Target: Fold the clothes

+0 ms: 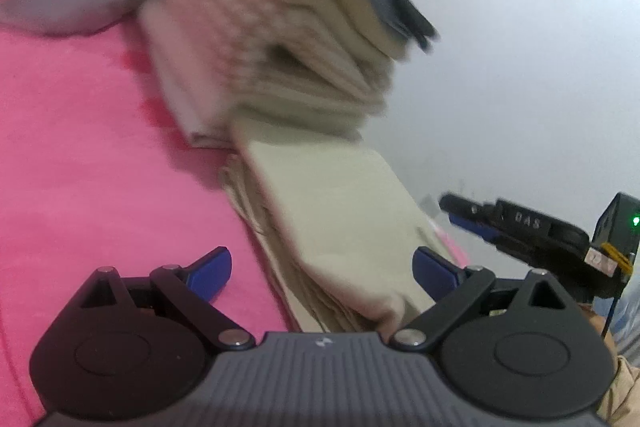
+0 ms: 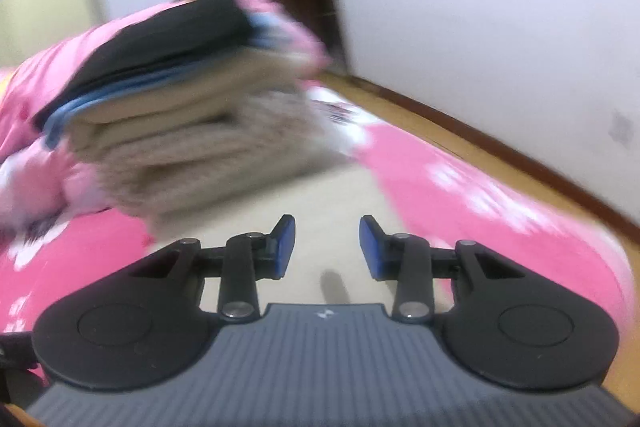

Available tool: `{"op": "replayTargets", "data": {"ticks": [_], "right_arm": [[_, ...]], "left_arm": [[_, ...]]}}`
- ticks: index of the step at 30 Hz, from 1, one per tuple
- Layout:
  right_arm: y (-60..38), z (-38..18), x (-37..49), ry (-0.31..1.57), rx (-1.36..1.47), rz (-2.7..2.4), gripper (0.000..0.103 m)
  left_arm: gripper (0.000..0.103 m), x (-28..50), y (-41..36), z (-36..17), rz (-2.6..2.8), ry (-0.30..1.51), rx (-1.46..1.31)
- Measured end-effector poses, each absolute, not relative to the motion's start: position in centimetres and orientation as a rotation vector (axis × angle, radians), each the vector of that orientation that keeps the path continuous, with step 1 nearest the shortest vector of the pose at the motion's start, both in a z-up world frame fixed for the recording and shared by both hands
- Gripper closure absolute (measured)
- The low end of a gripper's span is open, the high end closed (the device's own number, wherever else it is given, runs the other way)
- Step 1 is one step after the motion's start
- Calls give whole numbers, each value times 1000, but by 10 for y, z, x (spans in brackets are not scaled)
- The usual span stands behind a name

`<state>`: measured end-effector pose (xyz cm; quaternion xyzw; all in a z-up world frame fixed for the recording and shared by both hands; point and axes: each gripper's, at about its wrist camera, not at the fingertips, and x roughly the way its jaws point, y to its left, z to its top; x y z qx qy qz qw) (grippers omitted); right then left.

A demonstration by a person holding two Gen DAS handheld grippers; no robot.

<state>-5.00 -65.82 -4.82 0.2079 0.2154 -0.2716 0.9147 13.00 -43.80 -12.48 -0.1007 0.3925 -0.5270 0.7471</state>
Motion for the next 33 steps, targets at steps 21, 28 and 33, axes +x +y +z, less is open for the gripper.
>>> {"op": "replayTargets", "data": {"ticks": [21,28,33], "right_arm": [[-655,-145,-219,84,1260,-595,36],[-651,-144,-185,167,1217,-510,36],[-655,-144,-178,180,1201,-506,49]], "left_arm": [[5,112,-450,-136,-1297,933,-164],[5,105,-453,-138,-1347,939,-159],[5,101,-456,-139,-1367,939,-156]]}}
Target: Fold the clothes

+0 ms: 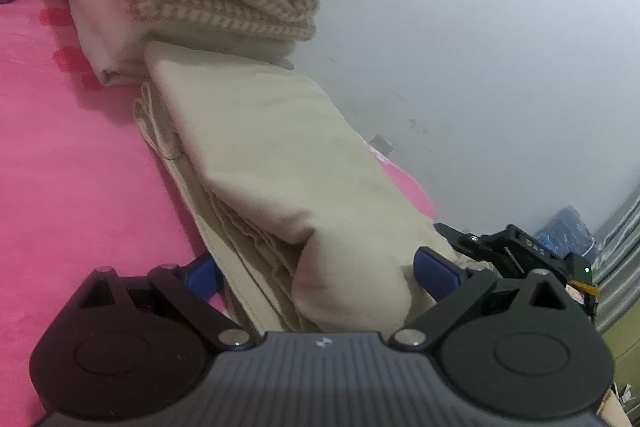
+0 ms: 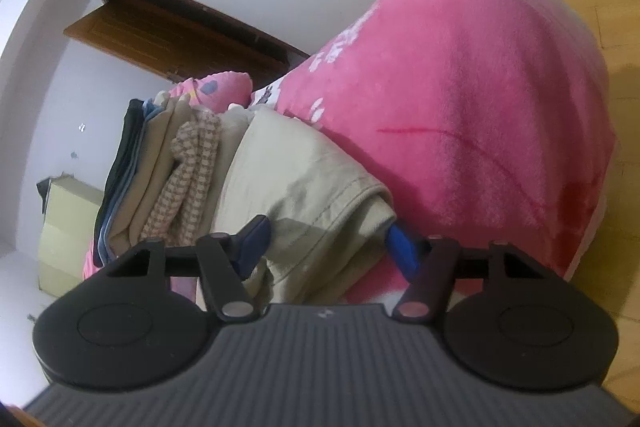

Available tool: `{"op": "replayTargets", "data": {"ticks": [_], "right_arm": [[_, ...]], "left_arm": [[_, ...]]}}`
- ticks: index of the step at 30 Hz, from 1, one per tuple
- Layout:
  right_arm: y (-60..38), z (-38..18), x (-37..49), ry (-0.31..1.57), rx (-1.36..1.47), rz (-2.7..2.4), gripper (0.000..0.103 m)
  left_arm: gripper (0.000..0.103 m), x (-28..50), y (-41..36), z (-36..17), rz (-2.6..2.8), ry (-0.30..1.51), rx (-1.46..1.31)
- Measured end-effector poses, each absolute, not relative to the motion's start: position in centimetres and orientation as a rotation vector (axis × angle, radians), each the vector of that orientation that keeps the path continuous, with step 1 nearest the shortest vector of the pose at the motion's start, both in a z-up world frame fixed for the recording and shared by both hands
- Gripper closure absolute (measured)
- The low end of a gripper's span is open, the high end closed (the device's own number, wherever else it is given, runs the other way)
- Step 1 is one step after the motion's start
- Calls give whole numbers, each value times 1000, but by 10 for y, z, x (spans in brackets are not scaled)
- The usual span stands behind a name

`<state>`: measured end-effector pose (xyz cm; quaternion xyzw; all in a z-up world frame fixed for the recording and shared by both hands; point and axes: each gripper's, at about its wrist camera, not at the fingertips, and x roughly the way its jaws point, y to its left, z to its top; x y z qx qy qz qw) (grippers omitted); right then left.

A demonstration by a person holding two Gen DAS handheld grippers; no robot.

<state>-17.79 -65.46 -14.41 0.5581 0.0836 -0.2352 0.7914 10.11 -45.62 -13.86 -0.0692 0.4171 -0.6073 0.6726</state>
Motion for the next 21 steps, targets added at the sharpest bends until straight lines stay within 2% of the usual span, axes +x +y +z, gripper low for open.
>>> {"op": "replayTargets", "data": {"ticks": [1,3,6,21], "right_arm": [[-654,-142,-177,182,1177,-504,53],[-653,-137,-175,190,1132,-505,70],[-655,-137,-180,198,1118,-508,78],[-687,-127,-174,199,1076,-530,81]], "left_arm": [[5,100,-457,-139,-1370,937,-156],[5,99,-457,-140,-1377,937,-163],[5,97,-457,-140,-1392,941,-179],[5,85,-469,-141,-1467,1003,-271]]}}
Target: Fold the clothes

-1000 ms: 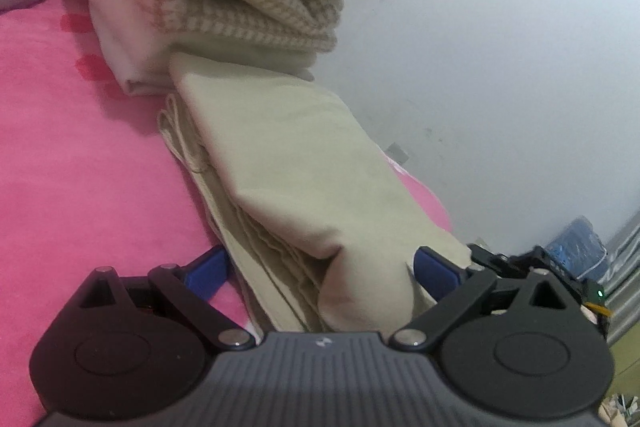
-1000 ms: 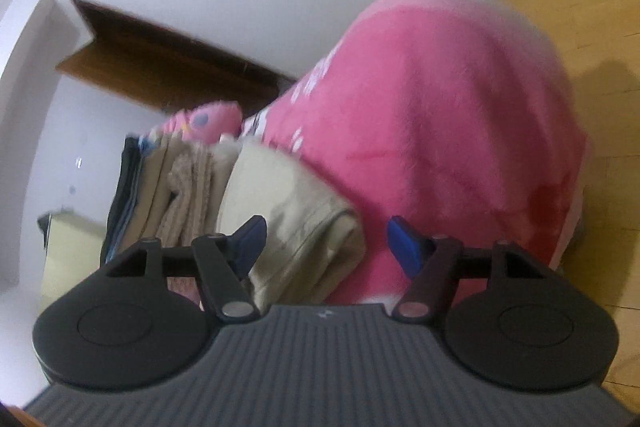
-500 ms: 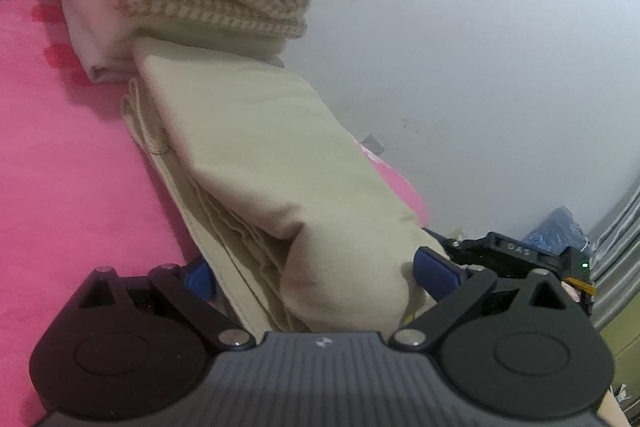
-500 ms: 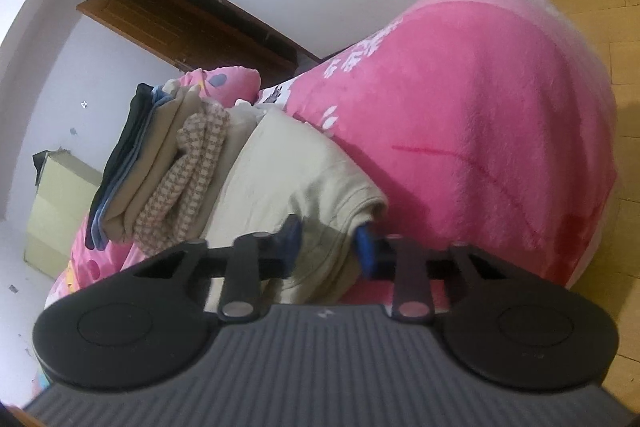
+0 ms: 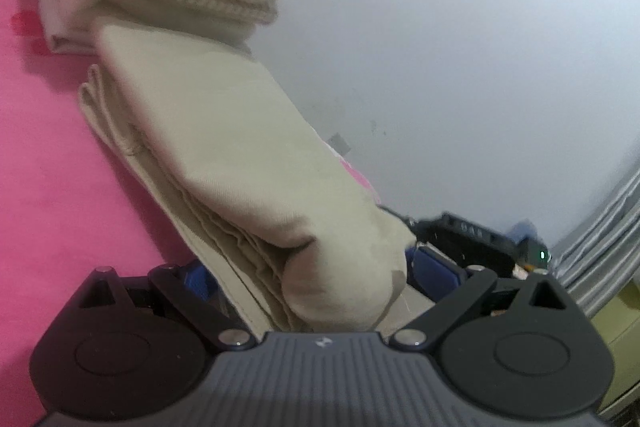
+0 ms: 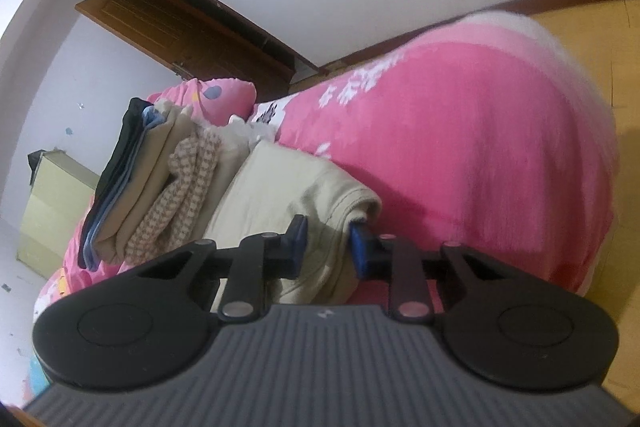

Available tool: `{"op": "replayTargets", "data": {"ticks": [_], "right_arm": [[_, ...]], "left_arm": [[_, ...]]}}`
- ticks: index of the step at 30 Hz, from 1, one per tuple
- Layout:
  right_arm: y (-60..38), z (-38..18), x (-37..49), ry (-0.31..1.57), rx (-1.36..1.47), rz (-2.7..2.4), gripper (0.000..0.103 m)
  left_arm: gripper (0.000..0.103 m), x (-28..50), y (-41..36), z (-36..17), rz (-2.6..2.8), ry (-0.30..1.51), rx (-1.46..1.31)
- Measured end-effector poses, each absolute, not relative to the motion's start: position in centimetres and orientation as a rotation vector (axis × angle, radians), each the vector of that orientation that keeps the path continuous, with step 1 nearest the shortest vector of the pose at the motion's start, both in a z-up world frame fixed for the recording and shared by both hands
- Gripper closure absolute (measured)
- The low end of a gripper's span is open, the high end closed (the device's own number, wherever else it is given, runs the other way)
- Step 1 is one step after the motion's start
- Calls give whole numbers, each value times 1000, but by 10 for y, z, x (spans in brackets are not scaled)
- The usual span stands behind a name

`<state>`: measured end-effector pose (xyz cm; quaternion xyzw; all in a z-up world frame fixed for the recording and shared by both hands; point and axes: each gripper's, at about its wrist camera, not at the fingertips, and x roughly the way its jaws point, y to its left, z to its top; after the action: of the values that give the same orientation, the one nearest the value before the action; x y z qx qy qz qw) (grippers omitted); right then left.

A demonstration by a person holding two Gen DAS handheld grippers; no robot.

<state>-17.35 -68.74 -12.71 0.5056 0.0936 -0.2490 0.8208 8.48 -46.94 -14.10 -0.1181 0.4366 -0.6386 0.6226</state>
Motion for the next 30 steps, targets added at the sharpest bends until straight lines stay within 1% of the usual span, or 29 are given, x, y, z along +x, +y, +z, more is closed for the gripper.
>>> {"op": "replayTargets", "data": {"ticks": [4,8,10,15,18,20,23,24,30], "right_arm": [[-693,-136,-173,201,1087,-545,79],[-687,-136,-185,153,1102,-587,69],[-682,-131,-194,129,1084,-627,69],[-660,-98,-199,83,907,-649,69],[-642,-83,-182,101,758,-626,69],[-633,-85,-167,153,682,-609,69],[-624,-103,-141,340,589,-663,69],[-618,-102,-136,375,546,-697,69],[-575,-61,-139,305,396,-656,68]], "left_arm": [[5,81,-469,-142,-1468,1005,-251],[6,81,-460,-137,-1460,1012,-206],[6,82,-453,-131,-1441,1003,-194],[6,83,-441,-117,-1373,914,-135],[5,82,-437,-110,-1328,851,-87],[5,80,-443,-112,-1290,837,-28],[4,75,-445,-116,-1268,836,17],[4,74,-443,-116,-1260,846,18],[4,60,-401,-97,-1167,792,88]]}}
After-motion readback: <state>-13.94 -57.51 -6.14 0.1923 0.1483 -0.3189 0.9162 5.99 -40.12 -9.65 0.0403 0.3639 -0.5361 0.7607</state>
